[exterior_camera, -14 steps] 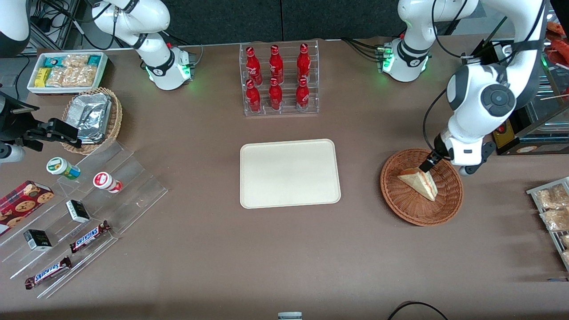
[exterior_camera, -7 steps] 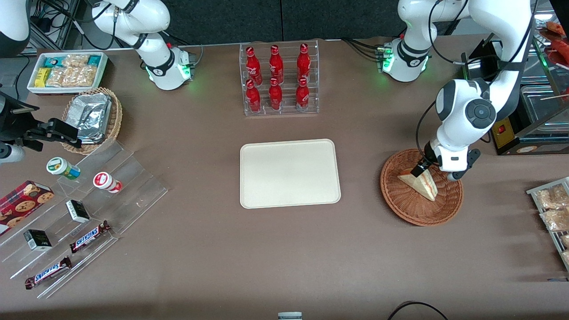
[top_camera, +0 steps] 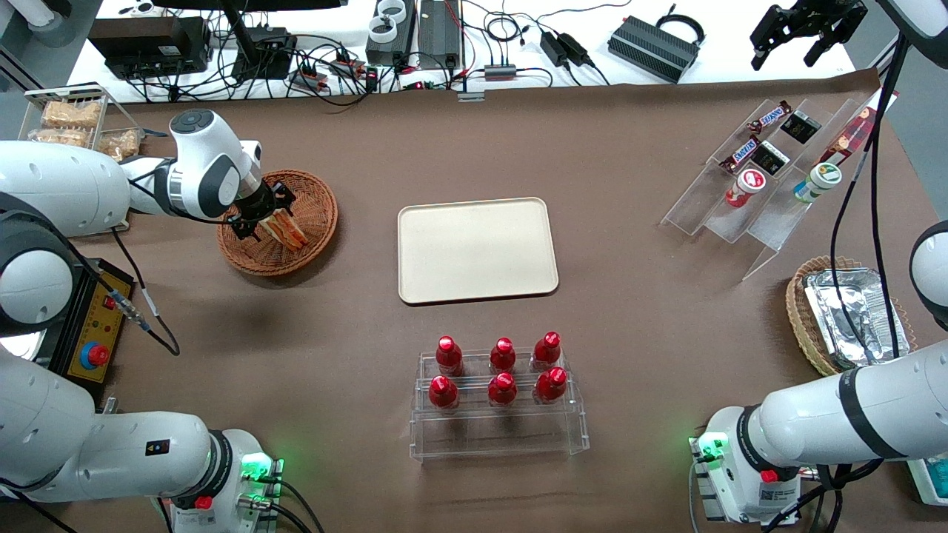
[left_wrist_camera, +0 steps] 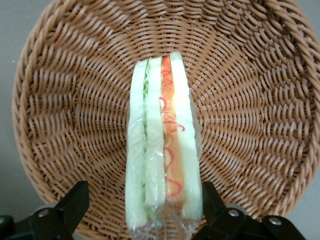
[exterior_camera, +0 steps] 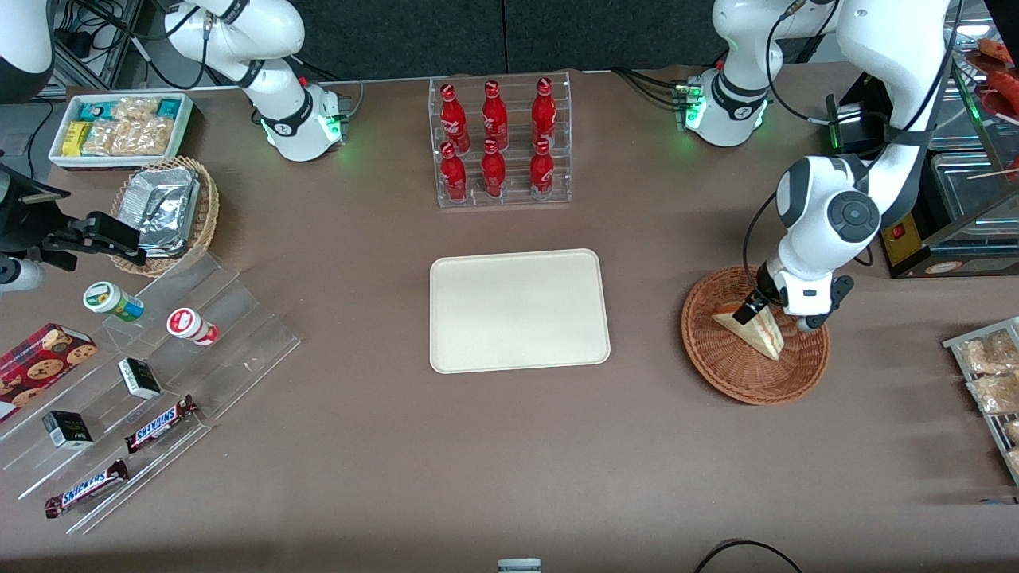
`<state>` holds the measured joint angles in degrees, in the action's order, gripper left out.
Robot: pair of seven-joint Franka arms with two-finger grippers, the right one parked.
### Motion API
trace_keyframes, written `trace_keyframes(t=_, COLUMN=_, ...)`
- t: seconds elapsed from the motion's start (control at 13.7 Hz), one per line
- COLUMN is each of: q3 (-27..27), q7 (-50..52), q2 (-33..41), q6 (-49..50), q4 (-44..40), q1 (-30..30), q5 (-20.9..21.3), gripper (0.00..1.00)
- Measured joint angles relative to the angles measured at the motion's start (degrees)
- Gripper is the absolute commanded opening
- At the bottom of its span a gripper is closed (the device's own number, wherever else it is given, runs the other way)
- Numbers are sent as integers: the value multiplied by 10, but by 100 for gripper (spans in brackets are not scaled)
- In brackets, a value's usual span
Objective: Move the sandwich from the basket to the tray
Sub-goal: 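Lower the left gripper and close it on the sandwich's wrapped end, then lift the sandwich and carry it over the cream tray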
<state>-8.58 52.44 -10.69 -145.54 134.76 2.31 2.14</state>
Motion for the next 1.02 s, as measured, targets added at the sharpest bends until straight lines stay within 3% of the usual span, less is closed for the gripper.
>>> trace_keyframes(t=0.22, q3=0, q7=5, q2=-12, q6=-17, q4=-1, q1=0, q5=0, gripper=25)
trace_keyframes(t=0.37, q3=2, q7=8, q2=-13, q6=-20, q4=-9, q1=1, q5=0, gripper=5)
trace_keyframes(t=0.66, q3=6, q7=9, q2=-14, q6=34, q4=-61, q1=1, q5=1, gripper=1)
trace_keyframes(t=1.02, q3=-12, q7=10, q2=0, q6=253, q4=-187, q1=-22, q5=26, gripper=1)
